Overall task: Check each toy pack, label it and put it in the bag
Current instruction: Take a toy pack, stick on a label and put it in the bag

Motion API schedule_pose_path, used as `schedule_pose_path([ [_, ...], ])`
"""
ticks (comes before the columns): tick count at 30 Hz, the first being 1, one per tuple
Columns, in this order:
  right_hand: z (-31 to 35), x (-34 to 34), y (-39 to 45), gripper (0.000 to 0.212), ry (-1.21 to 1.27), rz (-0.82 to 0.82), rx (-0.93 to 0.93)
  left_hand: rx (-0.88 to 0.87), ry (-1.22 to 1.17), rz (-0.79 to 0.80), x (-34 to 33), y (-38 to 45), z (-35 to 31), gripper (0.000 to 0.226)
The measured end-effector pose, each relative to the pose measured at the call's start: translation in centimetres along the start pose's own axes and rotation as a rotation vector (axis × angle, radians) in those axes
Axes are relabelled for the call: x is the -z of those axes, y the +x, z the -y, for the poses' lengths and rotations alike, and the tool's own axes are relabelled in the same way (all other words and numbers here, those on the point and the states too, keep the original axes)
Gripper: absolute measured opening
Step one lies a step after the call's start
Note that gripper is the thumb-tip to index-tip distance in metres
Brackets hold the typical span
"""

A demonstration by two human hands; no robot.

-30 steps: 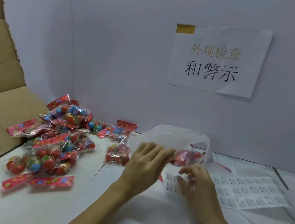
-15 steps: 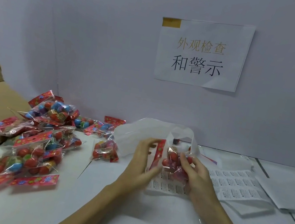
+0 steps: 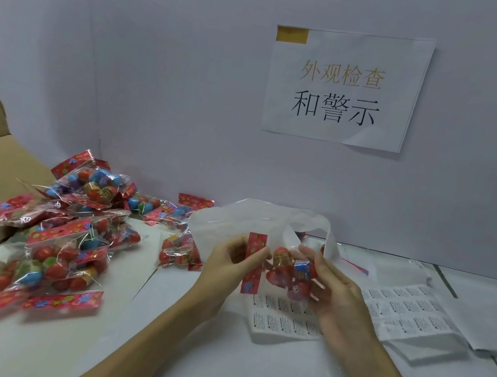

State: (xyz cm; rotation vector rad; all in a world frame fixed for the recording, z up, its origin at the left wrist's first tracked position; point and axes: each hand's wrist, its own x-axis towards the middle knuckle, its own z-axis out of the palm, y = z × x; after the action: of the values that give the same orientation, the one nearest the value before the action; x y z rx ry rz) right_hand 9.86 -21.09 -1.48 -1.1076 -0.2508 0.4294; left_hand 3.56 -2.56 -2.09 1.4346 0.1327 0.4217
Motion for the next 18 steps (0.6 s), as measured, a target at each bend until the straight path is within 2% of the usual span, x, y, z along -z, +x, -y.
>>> schedule_pose_path([
  [2, -0.15, -0.31, -0.09, 0.033, 0.071, -0.026, -0.031, 0.001, 0.009, -0.003, -0.29, -0.09, -0.15, 0.024],
  [4, -0.35, -0.45, -0.10, 0.033, 0.065, -0.029, -0.028, -0.003, 0.046, -0.019, -0.12, -0.09, -0.10, 0.007],
  [5, -0.44, -0.40, -0.06, 0.033, 0.039, -0.028, -0.014, -0.007, 0.061, -0.021, 0.00, -0.08, -0.08, 0.006],
  [11, -0.19, -0.30, -0.45, 0.030, -0.148, -0.065, 0.075, -0.035, 0.120, -0.039, 0.07, -0.12, -0.41, 0.017],
  [18, 0.29, -0.09, -0.19, 0.035, 0.105, 0.043, -0.076, -0.060, 0.138, -0.026, -0.37, 0.13, -0.38, 0.037],
])
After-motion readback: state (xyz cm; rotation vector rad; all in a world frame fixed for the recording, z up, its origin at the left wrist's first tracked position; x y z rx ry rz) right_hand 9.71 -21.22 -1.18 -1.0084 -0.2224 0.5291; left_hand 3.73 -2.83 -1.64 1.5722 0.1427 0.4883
